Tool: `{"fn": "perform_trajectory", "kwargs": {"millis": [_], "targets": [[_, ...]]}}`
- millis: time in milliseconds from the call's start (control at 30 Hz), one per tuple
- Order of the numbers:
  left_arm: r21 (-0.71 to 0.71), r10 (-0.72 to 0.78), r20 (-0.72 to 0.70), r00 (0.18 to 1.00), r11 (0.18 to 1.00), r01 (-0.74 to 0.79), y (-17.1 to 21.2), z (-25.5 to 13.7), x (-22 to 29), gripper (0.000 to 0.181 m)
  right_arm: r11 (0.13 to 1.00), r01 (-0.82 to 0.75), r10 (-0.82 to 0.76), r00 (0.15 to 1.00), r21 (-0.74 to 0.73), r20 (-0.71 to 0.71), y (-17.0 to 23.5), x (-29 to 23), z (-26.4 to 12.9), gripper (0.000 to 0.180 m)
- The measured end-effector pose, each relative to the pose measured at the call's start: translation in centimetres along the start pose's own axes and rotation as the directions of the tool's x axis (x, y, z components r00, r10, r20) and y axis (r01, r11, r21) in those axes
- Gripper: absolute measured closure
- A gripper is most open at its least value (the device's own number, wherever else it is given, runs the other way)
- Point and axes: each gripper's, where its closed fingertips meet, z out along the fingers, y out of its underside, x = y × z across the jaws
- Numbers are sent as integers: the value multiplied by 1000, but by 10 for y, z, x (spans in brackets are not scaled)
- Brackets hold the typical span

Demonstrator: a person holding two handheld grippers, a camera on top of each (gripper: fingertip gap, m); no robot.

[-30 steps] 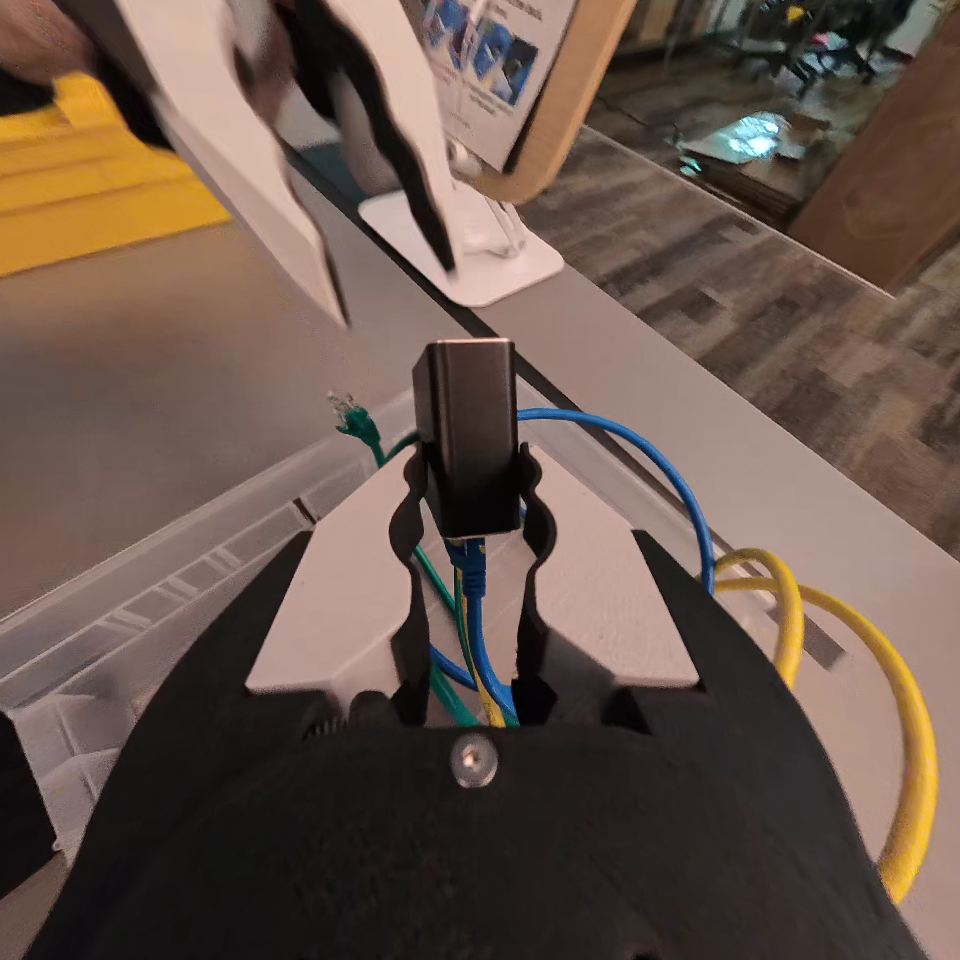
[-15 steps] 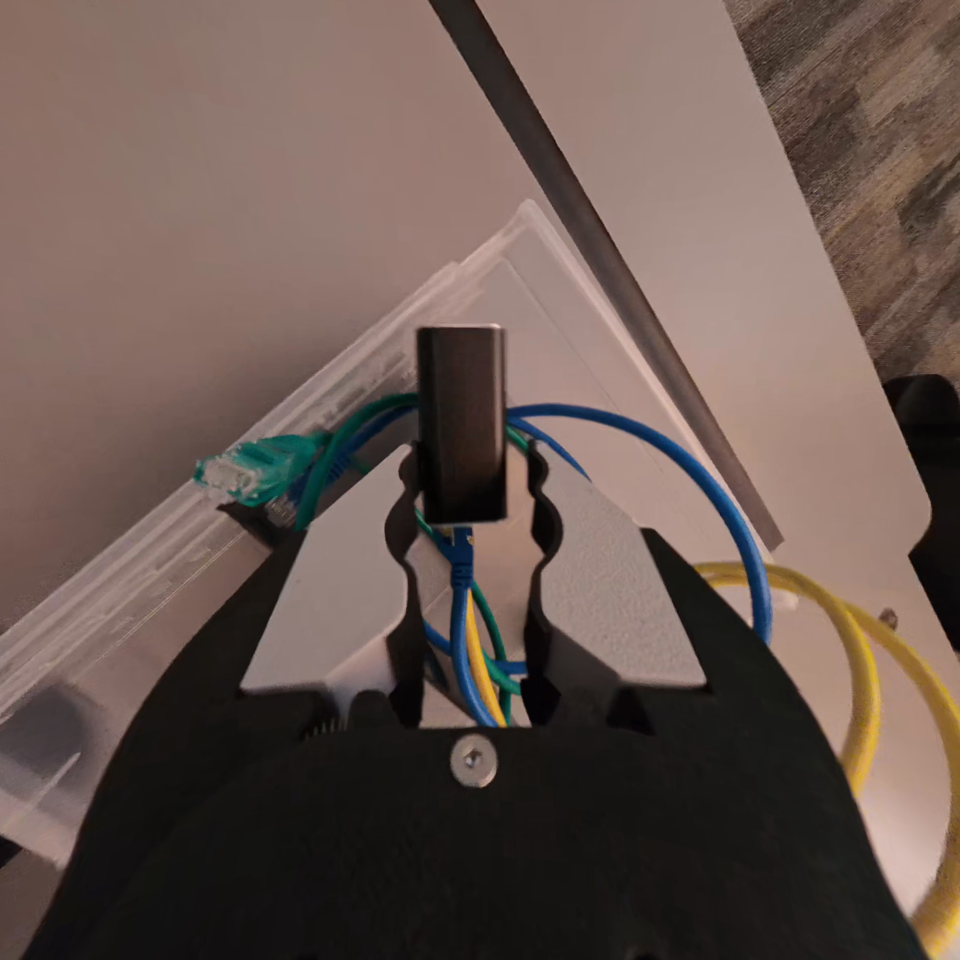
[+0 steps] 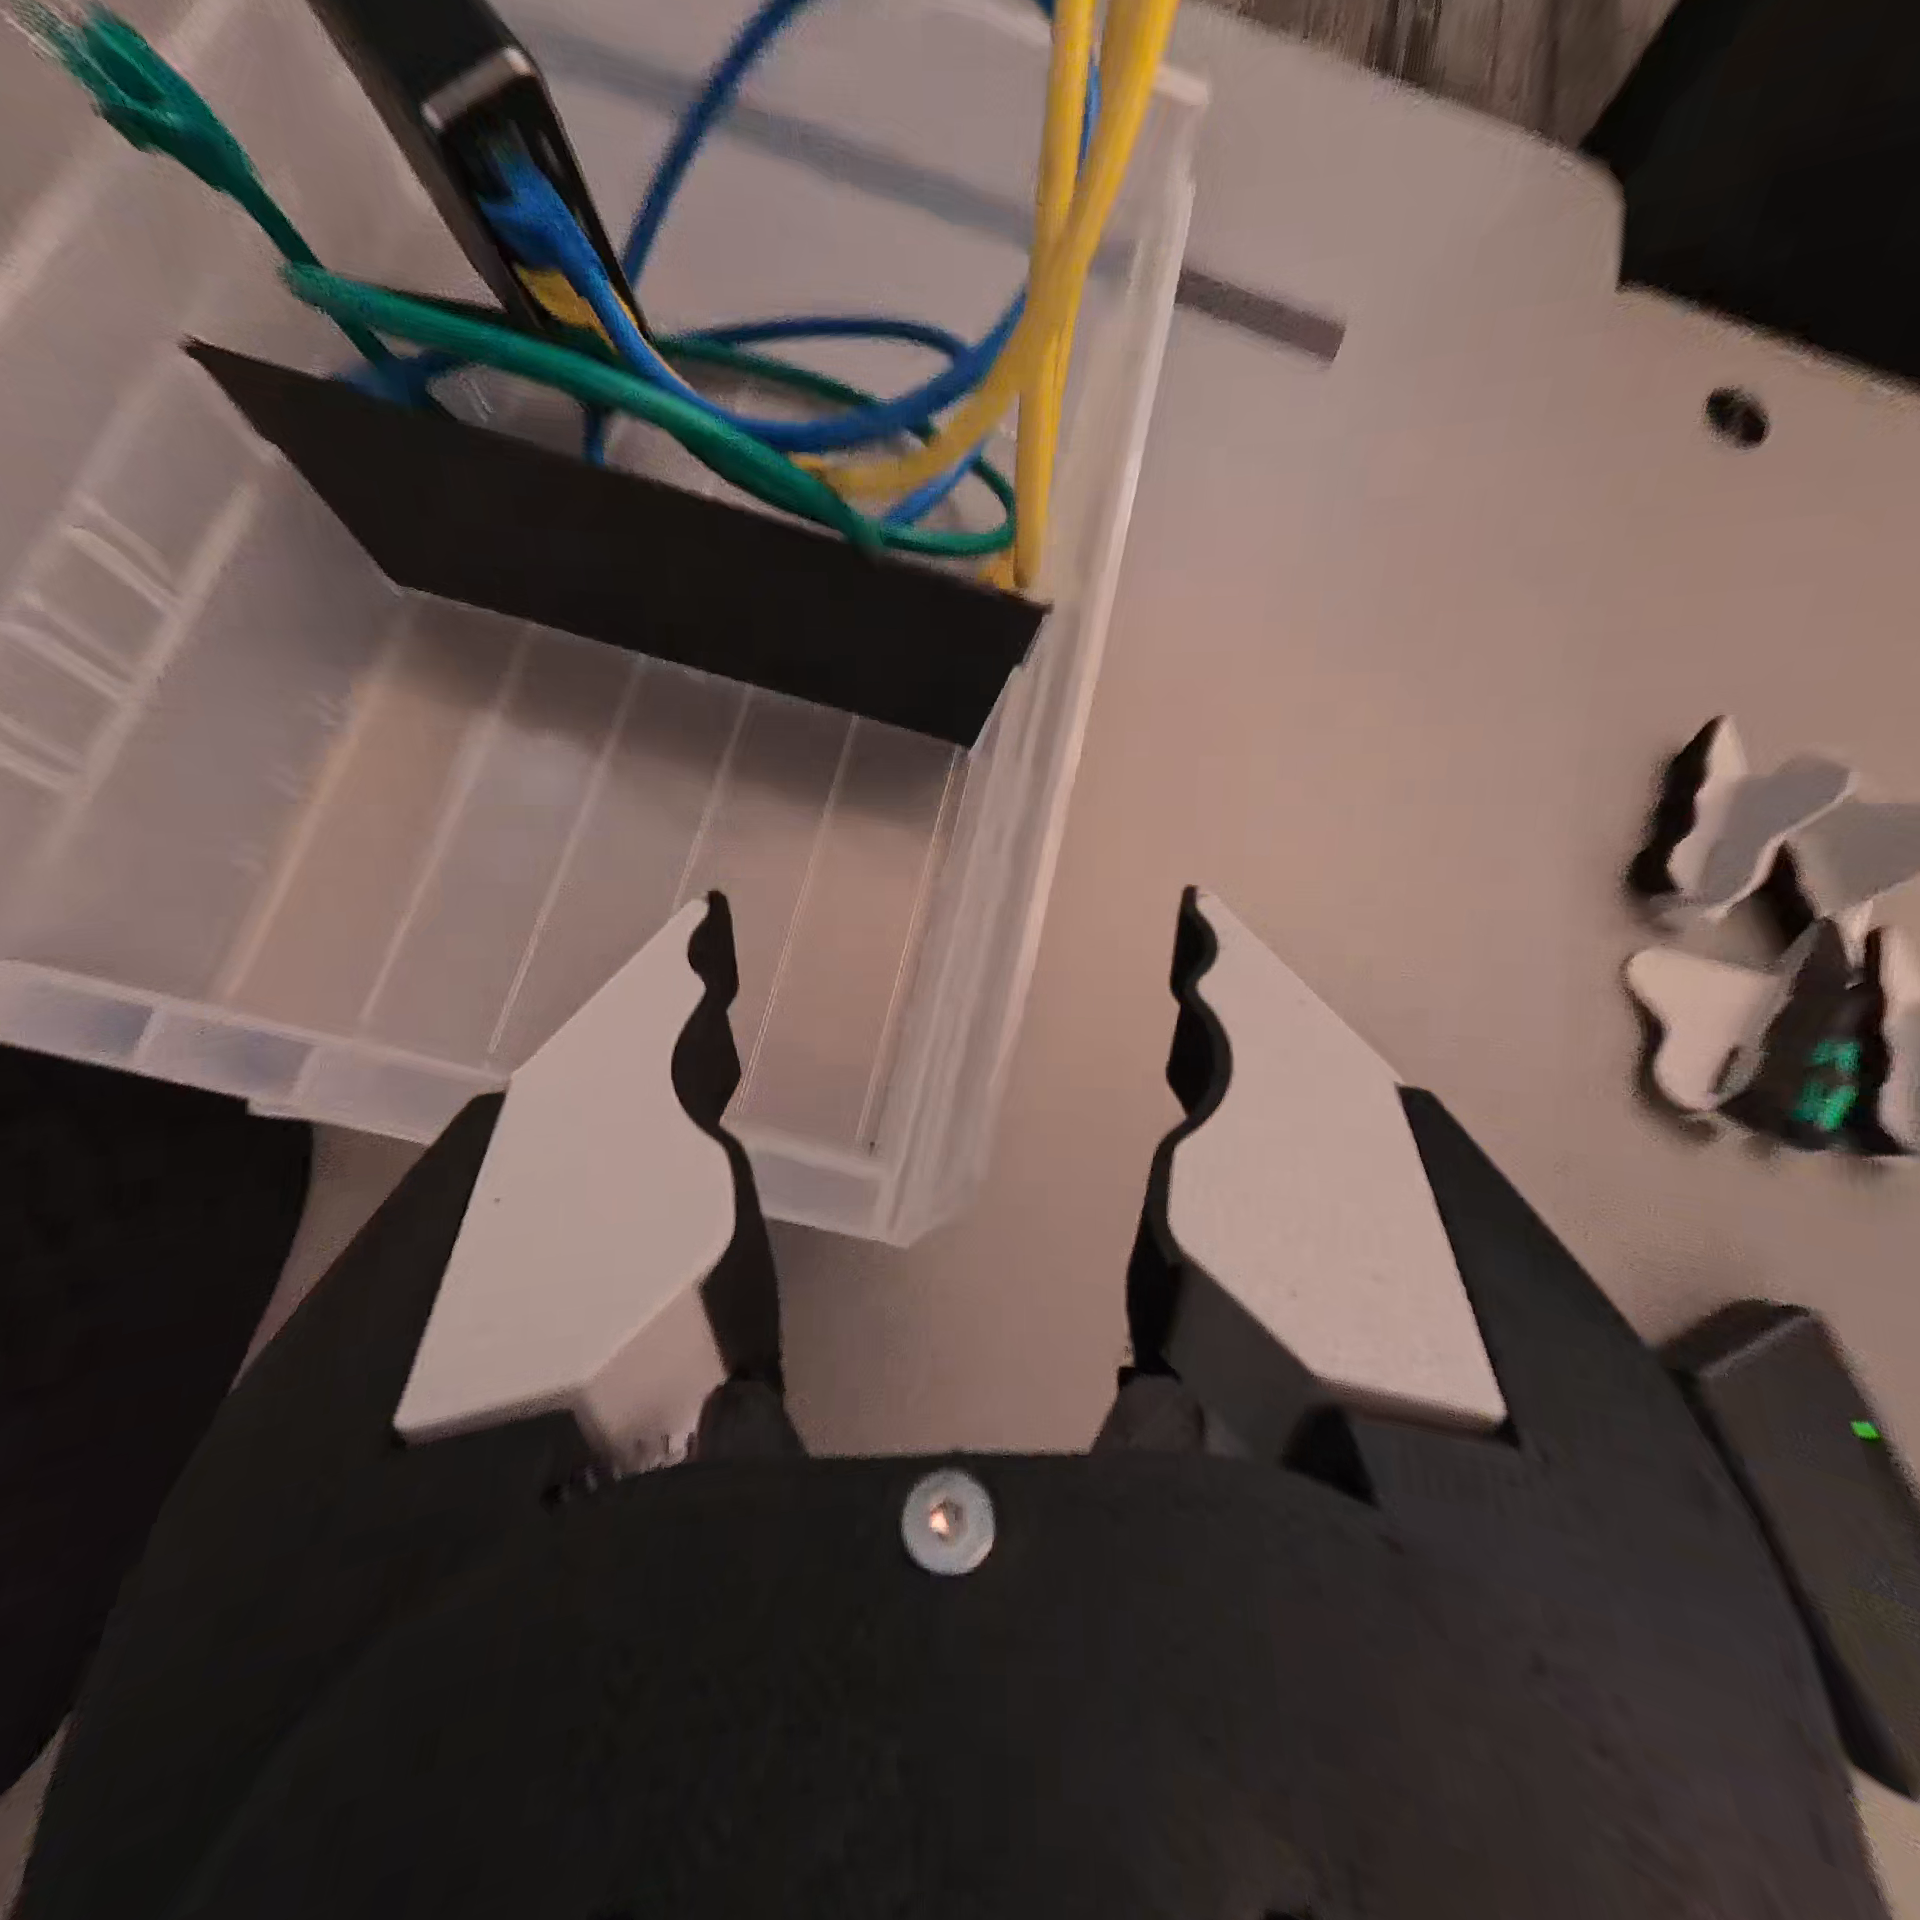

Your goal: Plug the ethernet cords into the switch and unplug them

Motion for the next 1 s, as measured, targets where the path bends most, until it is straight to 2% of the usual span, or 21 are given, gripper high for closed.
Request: {"fn": "perform_trajectory", "kwargs": {"millis": [67, 133, 200, 300, 367, 433, 467, 533, 600, 700, 767, 1000], "targets": [[-59, -126, -90, 988, 991, 121, 23, 19, -13, 92, 999, -45, 45, 999, -9, -5, 8, -2, 17, 99], [-178, -170, -42, 984, 971, 161, 58, 36, -35, 87, 993, -77, 77, 997, -87, -1, 18, -9, 32, 100], [-286, -166, 8, 986, 945, 161, 91, 44, -50, 78, 979, -52, 43, 998, -199, -51, 31, -8, 43, 111], [-451, -245, 17, 969, 863, 227, 135, 49, -49, 76, 948, 1, -60, 983, -318, -176, 40, 11, 43, 142], [-530, -292, 16, 956, 809, 256, 156, 50, -44, 76, 940, 0, -62, 984, -342, -169, 40, 13, 44, 147], [-551, -339, -14, 941, 788, 275, 163, 54, -35, 85, 932, -27, -32, 987, -361, -156, 42, 15, 47, 146], [-567, -353, -30, 935, 776, 275, 167, 56, -29, 96, 929, -30, -27, 989, -369, -148, 42, 15, 48, 146], [-639, -353, -27, 935, 726, 256, 185, 56, -20, 110, 922, -51, 7, 993, -385, -115, 42, 13, 48, 156], [-723, -338, 21, 941, 645, 248, 208, 54, -18, 140, 915, -105, 90, 994, -390, -57, 41, 6, 48, 166], [-795, -306, 0, 952, 578, 186, 224, 55, -9, 164, 918, -174, 213, 975, -356, 71, 38, -14, 48, 175], [-813, -231, -6, 973, 568, 130, 225, 55, -9, 170, 928, -155, 183, 982, -338, 53, 37, -17, 48, 175], [-841, -209, -55, 976, 536, 68, 207, 86, 41, 171, 939, -115, 128, 992, -324, 20, 27, -52, 52, 175]]}}
